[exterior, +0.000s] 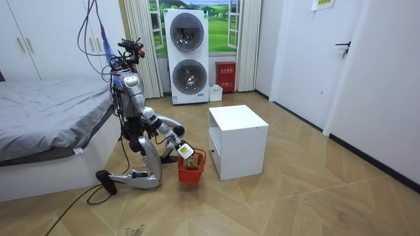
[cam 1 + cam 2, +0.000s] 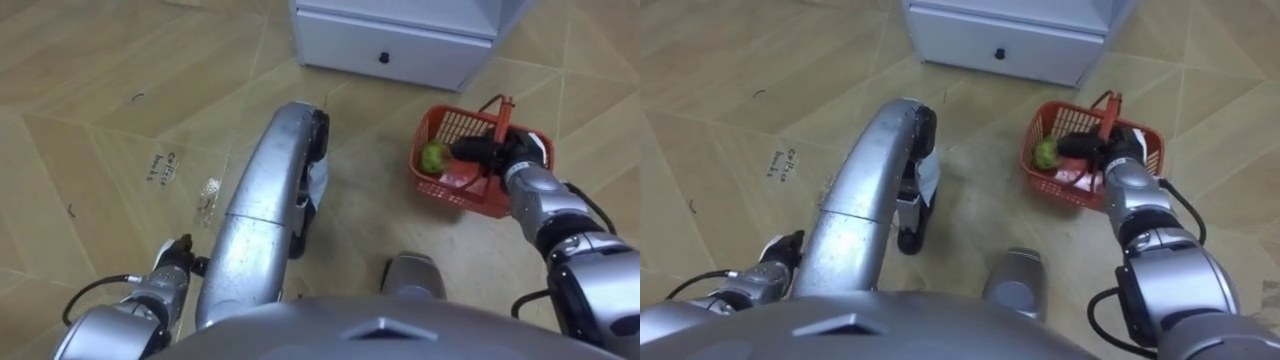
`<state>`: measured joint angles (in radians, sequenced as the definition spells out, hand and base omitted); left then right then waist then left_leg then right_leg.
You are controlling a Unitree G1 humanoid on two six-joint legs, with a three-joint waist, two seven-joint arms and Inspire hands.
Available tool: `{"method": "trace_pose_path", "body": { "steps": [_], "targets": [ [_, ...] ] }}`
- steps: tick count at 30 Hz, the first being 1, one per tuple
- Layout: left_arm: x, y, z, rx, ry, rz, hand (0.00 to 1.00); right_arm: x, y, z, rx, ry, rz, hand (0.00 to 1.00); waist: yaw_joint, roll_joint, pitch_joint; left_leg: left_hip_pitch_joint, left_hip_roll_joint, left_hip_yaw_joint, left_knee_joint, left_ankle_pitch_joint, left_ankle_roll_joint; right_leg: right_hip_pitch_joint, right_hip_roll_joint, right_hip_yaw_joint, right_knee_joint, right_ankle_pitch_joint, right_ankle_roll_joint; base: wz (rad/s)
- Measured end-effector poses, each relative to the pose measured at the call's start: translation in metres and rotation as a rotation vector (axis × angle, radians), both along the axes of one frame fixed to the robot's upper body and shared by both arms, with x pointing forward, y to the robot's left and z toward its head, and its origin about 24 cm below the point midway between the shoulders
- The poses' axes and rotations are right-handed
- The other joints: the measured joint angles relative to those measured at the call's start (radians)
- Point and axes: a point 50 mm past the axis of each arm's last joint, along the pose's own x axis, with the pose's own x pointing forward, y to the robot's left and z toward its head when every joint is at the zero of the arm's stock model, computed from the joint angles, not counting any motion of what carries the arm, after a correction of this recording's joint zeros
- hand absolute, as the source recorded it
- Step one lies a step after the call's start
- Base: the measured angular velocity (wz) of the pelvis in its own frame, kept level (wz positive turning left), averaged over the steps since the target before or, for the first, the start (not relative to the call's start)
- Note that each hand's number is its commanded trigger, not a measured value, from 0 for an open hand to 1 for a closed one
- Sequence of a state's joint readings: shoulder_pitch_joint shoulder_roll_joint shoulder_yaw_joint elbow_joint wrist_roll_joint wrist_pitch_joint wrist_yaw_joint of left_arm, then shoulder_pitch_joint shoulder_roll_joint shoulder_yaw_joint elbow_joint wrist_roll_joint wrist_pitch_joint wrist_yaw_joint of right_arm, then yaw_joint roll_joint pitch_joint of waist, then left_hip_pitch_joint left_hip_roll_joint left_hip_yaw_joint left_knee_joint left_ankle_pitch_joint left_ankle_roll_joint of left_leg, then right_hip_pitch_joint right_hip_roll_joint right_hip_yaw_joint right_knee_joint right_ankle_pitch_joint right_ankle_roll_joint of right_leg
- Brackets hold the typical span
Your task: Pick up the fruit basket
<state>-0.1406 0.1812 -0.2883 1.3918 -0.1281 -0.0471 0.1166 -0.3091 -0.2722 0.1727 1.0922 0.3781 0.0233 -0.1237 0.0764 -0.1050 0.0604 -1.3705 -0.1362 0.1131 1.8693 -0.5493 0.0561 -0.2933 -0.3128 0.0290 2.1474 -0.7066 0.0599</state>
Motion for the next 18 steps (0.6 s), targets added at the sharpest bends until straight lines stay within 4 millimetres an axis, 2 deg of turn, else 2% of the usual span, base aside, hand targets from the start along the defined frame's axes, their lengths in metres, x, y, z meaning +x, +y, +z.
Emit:
{"method": "trace_pose_path", "body": {
  "steps": [3,5,6,8,10,11,12,13,14,15,16,17,18],
  "targets": [
    [0.007,0.005,0.003,0.014,-0.025,0.026,0.00,0.006,0.006,0.003,-0.002,-0.026,0.026,1.00,-0.017,-0.008,-0.0033,0.001,0.002,0.005,0.005,-0.012,0.022,0.011,0.005,-0.004,-0.029,-0.001,-0.002,0.03],
    [0.010,0.006,0.004,0.011,-0.040,0.050,0.00,0.008,0.007,0.006,-0.020,-0.037,0.042,1.00,-0.020,-0.005,-0.0036,0.001,0.003,0.005,0.004,-0.016,0.031,0.012,0.017,0.002,-0.055,-0.005,-0.002,-0.02],
    [0.014,0.007,0.006,0.013,-0.047,0.051,0.00,0.010,0.007,0.007,-0.031,-0.038,0.054,1.00,-0.020,-0.005,-0.0040,0.002,0.003,0.005,-0.008,-0.018,0.034,0.008,0.025,0.012,-0.079,-0.013,0.009,-0.13],
    [0.018,0.006,0.007,0.012,-0.057,0.048,0.00,0.015,0.009,0.010,-0.041,-0.046,0.072,1.00,-0.015,0.000,-0.0041,0.015,0.017,0.005,-0.052,-0.016,0.040,-0.012,0.043,0.032,-0.143,-0.018,0.017,-0.27],
    [0.017,0.005,0.006,0.008,-0.047,0.047,0.00,0.023,0.012,0.016,-0.036,-0.064,0.082,1.00,-0.001,0.016,-0.0116,0.067,0.044,0.003,-0.154,-0.011,0.047,-0.030,0.053,0.046,-0.297,-0.017,0.018,-0.51],
    [0.017,0.005,0.006,0.006,-0.048,0.056,0.00,0.025,0.013,0.018,-0.034,-0.075,0.085,1.00,0.002,0.018,-0.0122,0.085,0.049,0.004,-0.186,-0.009,0.048,-0.030,0.054,0.052,-0.346,-0.017,0.019,-0.62],
    [0.016,0.006,0.006,0.000,-0.053,0.082,0.00,0.029,0.015,0.022,-0.030,-0.098,0.094,1.00,0.001,0.020,-0.0139,0.130,0.064,0.014,-0.257,-0.004,0.055,-0.024,0.053,0.051,-0.452,-0.001,0.025,-0.61],
    [0.015,0.008,0.006,0.000,-0.056,0.103,0.00,0.033,0.017,0.026,-0.024,-0.121,0.100,1.00,0.007,0.024,-0.0152,0.185,0.074,0.025,-0.342,0.006,0.064,-0.024,0.052,0.051,-0.551,0.062,0.027,-0.56],
    [0.015,0.009,0.007,0.002,-0.060,0.108,0.00,0.034,0.018,0.027,-0.024,-0.128,0.103,1.00,0.005,0.024,-0.0154,0.212,0.075,0.028,-0.385,0.014,0.068,-0.027,0.050,0.052,-0.591,0.111,0.029,-0.45],
    [0.019,0.011,0.009,0.006,-0.081,0.145,0.00,0.035,0.019,0.029,-0.023,-0.138,0.106,1.00,0.008,0.027,-0.0171,0.276,0.077,0.027,-0.483,0.034,0.071,-0.042,0.050,0.048,-0.665,0.242,0.026,-0.44],
    [0.025,0.015,0.012,0.010,-0.111,0.181,0.00,0.037,0.021,0.031,-0.025,-0.149,0.113,1.00,0.013,0.027,-0.0174,0.340,0.089,0.025,-0.585,0.059,0.072,-0.067,0.055,0.044,-0.722,0.316,0.030,-0.51],
    [0.027,0.017,0.013,0.015,-0.125,0.195,0.00,0.040,0.022,0.033,-0.026,-0.159,0.114,1.00,0.018,0.029,-0.0169,0.370,0.096,0.023,-0.635,0.074,0.070,-0.092,0.053,0.035,-0.740,0.301,0.034,-0.56],
    [0.032,0.019,0.016,0.027,-0.152,0.210,0.00,0.043,0.024,0.037,-0.035,-0.176,0.121,1.00,0.026,0.031,-0.0165,0.436,0.107,0.025,-0.737,0.109,0.066,-0.138,0.053,0.000,-0.782,0.255,0.039,-0.49]
  ]
}}
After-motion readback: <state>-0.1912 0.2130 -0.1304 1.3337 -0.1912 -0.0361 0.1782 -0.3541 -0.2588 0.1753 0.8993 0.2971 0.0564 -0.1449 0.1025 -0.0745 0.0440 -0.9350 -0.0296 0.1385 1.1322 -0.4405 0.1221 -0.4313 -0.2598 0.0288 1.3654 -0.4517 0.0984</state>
